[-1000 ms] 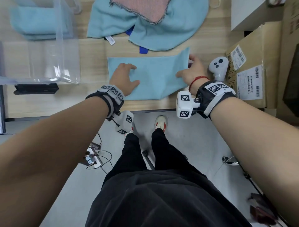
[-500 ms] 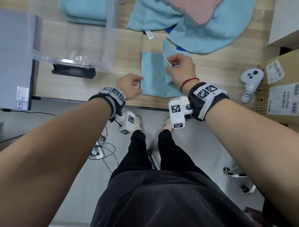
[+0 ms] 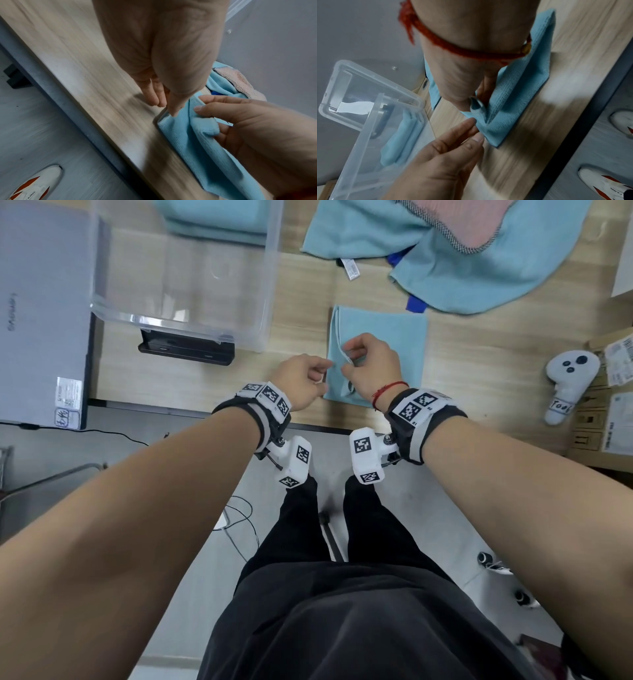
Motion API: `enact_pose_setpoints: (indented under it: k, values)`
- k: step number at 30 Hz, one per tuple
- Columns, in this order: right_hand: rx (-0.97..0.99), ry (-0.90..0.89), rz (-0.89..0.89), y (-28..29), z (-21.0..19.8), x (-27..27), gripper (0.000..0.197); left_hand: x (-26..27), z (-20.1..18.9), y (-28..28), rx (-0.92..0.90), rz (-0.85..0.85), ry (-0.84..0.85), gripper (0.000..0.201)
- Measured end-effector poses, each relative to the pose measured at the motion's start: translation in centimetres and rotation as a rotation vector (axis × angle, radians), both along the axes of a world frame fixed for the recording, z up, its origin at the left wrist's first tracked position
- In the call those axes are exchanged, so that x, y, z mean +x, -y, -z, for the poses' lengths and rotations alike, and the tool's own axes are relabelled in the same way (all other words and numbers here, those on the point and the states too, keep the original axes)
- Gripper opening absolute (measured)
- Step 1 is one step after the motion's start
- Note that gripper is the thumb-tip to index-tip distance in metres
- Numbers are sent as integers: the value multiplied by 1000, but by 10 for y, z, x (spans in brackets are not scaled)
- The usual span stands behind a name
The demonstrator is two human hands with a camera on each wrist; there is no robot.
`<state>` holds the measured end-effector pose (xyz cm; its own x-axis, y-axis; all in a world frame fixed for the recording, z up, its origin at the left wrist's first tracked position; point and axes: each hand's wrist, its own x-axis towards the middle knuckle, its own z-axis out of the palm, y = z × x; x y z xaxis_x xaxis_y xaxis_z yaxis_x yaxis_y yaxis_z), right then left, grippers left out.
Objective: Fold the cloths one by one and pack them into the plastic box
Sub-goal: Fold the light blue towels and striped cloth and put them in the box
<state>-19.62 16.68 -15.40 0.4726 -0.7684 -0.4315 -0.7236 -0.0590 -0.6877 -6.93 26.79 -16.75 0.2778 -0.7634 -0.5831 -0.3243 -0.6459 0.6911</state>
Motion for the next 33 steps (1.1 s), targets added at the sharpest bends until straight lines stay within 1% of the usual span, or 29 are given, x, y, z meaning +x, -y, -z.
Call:
enact_pose_setpoints:
  k: [2,6,8,10,15,18,19,21,23,25,27,28,31,33]
  values:
    - [14,40,-16,-2,0,2,28,0,-2,0,-5,-12,-13,44]
    - [90,86,-83,-4,-1,1,32,0,-5,2,-2,-27,12,33]
    - [119,117,-74,-3,-2,-3,33,-1,-5,4,6,-39,43,29]
    - [136,147,-31,2,-3,-8,34,-4,-4,6,23,-52,80,29]
    - [52,130,52,22,-12,-31,35,-12,-4,12,78,-43,182,41]
    - [-10,71,11,32,-21,-54,30,-15,-6,18,107,-13,221,31]
    - [-43,31,-40,34,-22,-63,32,-17,-6,19,109,-1,238,26]
    - [-99,-88,-183,35,-19,-83,54,-17,-7,21,100,-9,265,22]
    - [-140,-246,-306,32,-12,-99,75,-17,-8,21,104,-27,276,21]
    - [-187,-334,-363,27,-5,-110,81,-17,-7,20,125,-35,274,20]
    - [-238,-321,-378,23,-1,-114,77,-16,-5,19,145,-46,262,19]
    - [-263,-303,-370,22,1,-114,72,-16,-4,19,156,-56,251,19]
    - [-314,-265,-281,19,3,-109,53,-15,2,18,183,-106,194,20]
    - [-317,-280,-248,17,5,-106,47,-16,4,18,188,-119,209,21]
